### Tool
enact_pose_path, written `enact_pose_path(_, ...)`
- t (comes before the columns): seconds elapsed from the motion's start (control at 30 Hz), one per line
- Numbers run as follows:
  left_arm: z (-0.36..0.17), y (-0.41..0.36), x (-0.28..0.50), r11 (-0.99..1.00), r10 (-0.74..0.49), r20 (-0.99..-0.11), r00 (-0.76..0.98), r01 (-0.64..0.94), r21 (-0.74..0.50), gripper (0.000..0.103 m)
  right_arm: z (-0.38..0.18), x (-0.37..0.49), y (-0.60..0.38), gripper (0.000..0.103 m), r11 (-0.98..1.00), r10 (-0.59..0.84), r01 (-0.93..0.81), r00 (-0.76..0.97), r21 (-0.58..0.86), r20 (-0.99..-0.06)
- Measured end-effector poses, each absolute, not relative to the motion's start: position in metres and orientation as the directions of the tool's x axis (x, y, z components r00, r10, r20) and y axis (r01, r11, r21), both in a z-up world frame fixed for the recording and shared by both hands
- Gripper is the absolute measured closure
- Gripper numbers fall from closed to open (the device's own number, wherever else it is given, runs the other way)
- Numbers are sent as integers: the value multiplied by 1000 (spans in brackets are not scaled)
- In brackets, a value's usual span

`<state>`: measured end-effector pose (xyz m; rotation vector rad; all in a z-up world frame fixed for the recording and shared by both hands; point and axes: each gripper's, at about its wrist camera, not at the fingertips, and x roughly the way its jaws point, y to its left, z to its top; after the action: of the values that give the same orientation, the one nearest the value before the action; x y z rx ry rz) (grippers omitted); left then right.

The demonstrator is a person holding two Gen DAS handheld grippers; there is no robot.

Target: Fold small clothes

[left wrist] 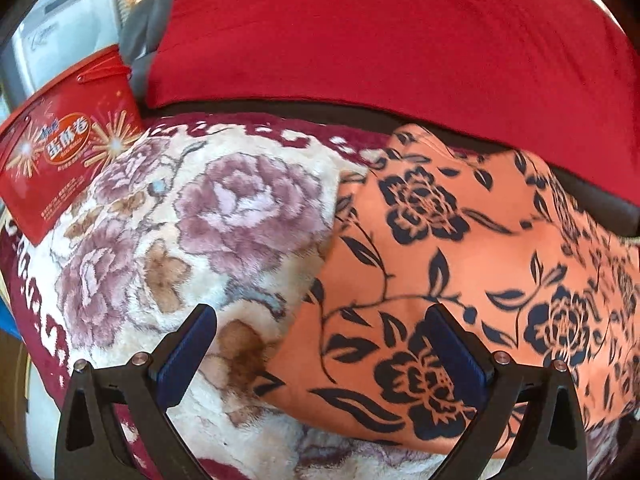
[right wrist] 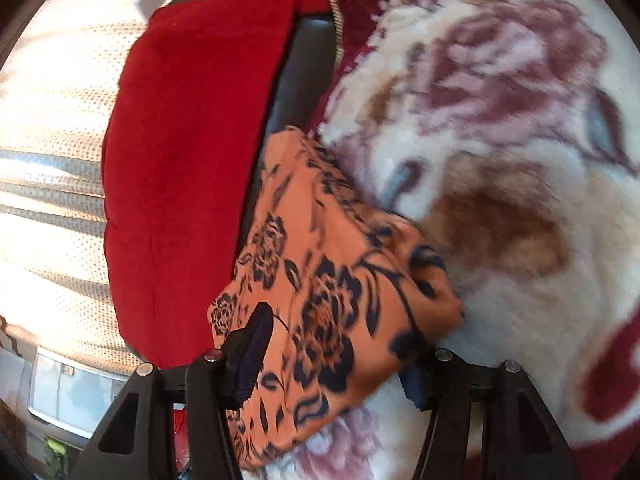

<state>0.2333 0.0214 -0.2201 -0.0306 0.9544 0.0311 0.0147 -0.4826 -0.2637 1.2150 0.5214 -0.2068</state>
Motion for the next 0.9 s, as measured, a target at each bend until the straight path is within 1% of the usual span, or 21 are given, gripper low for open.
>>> enact_pose_path(0.1, -215, 35, 237, 996, 28, -812, 582, -83, -25, 0, -260, 31, -476, 42, 397, 107, 408, 869, 822, -483)
enact_pose_path(0.13, -216, 39, 239, 995, 38, -815, 578, -98, -23, 0, -259, 36, -474, 46, 410, 101, 410, 867, 815, -487)
enact_pose_path(0.2, -218, 51, 244, 990, 60, -823, 565, -138, -22, 0, -258, 47, -471, 63, 435, 97, 420, 857, 797, -505)
enact_pose_path(0.23, -220, 58, 246, 987, 59, -831, 554, -158, -35, 0, -259, 54, -470, 74, 447, 95, 439, 843, 779, -530)
enact_pose_path(0.27, -222, 66, 248, 982, 57, -839, 542, -180, -49, 0, -261, 57, -470, 78, 452, 88, 454, 834, 768, -545)
enact_pose_path(0.33, -224, 78, 250, 975, 55, -847, 529, -212, -70, 0, -258, 63, -468, 82, 465, 75, 471, 823, 750, -563)
enact_pose_path(0.4, -224, 88, 250, 967, 55, -848, 526, -240, -86, 0, -247, 70, -463, 84, 497, 56, 486, 808, 718, -586)
enact_pose_path(0.43, -222, 94, 250, 963, 64, -846, 530, -256, -87, 0, -235, 71, -459, 85, 520, 46, 479, 811, 707, -583)
enact_pose_path(0.57, -212, 111, 247, 948, 124, -824, 553, -310, -66, 0, -171, 86, -420, 86, 673, 21, 382, 846, 633, -532)
enact_pose_path(0.63, -206, 124, 244, 936, 153, -808, 569, -346, -67, 0, -140, 100, -390, 86, 738, 54, 299, 867, 605, -495)
enact_pose_path(0.73, -201, 146, 238, 910, 204, -789, 580, -409, -66, 0, -108, 118, -335, 86, 808, 117, 184, 881, 559, -459)
enact_pose_path(0.83, -200, 170, 232, 876, 241, -782, 575, -475, -80, 0, -106, 140, -280, 86, 838, 182, 108, 869, 535, -460)
enact_pose_path(0.9, -202, 182, 229, 857, 265, -782, 565, -509, -77, 0, -125, 164, -239, 86, 842, 243, 69, 836, 535, -491)
